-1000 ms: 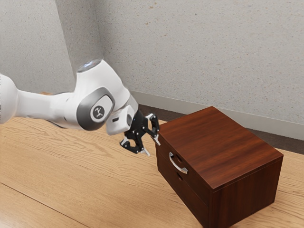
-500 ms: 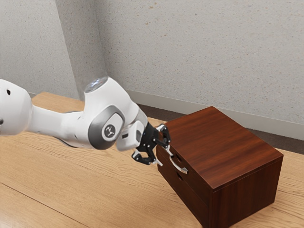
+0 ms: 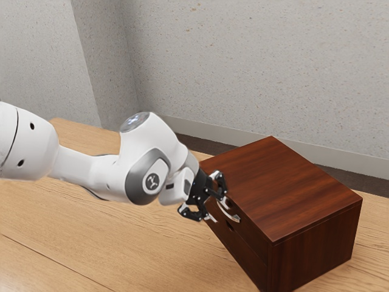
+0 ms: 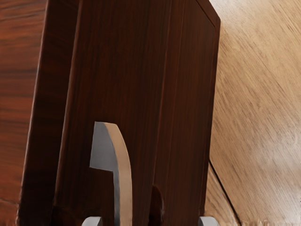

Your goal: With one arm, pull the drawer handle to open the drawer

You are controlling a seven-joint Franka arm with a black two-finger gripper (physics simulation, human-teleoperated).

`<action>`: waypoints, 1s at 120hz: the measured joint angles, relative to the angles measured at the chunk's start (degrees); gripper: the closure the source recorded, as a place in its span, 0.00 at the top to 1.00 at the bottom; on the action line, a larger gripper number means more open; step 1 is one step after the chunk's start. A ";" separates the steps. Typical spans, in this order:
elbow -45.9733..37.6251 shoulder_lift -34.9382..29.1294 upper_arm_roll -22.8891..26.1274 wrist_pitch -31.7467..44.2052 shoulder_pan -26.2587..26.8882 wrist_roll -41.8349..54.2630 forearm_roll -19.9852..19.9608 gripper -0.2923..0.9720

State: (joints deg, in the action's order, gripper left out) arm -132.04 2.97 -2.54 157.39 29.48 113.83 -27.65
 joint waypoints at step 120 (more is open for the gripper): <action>-18.06 -15.64 -0.08 2.56 -1.94 2.11 0.15 0.15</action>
State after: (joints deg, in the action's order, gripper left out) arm -150.09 -12.67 -2.62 159.95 27.54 115.94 -27.50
